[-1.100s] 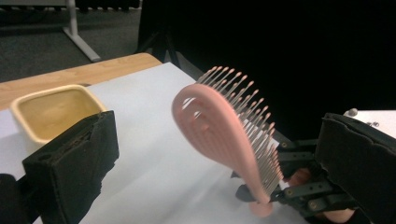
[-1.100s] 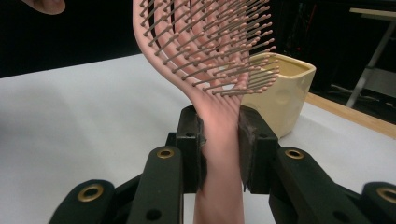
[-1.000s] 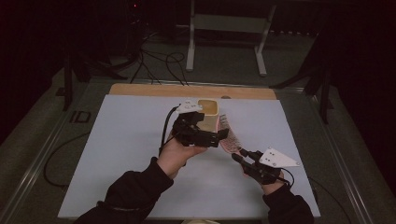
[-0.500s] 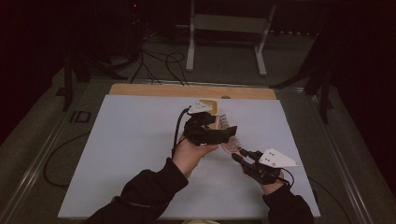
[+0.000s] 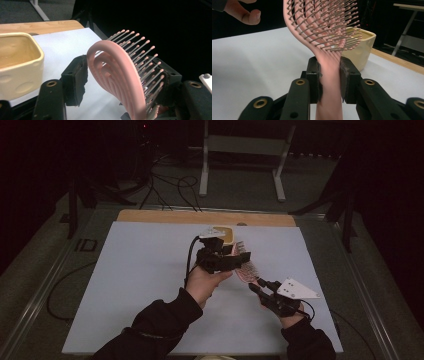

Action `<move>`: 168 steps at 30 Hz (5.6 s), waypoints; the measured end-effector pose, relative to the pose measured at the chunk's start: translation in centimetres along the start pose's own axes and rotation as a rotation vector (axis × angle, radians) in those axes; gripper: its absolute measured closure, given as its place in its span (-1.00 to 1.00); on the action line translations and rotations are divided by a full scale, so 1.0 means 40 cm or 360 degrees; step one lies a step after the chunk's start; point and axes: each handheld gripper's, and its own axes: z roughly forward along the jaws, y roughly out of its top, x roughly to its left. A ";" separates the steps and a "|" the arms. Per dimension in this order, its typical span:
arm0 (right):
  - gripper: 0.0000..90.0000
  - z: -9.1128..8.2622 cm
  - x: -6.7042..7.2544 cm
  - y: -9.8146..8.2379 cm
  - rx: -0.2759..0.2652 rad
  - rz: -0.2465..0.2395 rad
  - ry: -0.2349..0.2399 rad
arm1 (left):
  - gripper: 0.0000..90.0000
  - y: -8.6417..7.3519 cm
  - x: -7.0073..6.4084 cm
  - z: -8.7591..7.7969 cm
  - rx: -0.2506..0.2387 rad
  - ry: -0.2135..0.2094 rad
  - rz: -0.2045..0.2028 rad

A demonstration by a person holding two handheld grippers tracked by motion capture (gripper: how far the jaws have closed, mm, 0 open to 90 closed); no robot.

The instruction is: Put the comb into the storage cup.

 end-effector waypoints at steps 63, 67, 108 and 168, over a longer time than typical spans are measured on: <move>-0.80 0.000 -0.010 -0.013 0.0111 0.0123 0.0177 | 0.49 0.074 -0.007 -0.085 -0.0089 -0.0033 0.0292; -0.80 -0.006 -0.011 -0.018 0.0119 0.0115 0.0181 | 0.49 0.069 0.003 -0.094 -0.0084 -0.0031 0.0311; -0.79 -0.081 -0.012 -0.052 0.0126 0.0107 0.0158 | 0.49 0.184 0.091 -0.203 -0.0274 0.0091 0.0388; -0.79 -0.086 -0.014 -0.048 0.0103 0.0108 0.0165 | 0.49 0.300 0.220 -0.096 -0.0403 0.0424 0.0315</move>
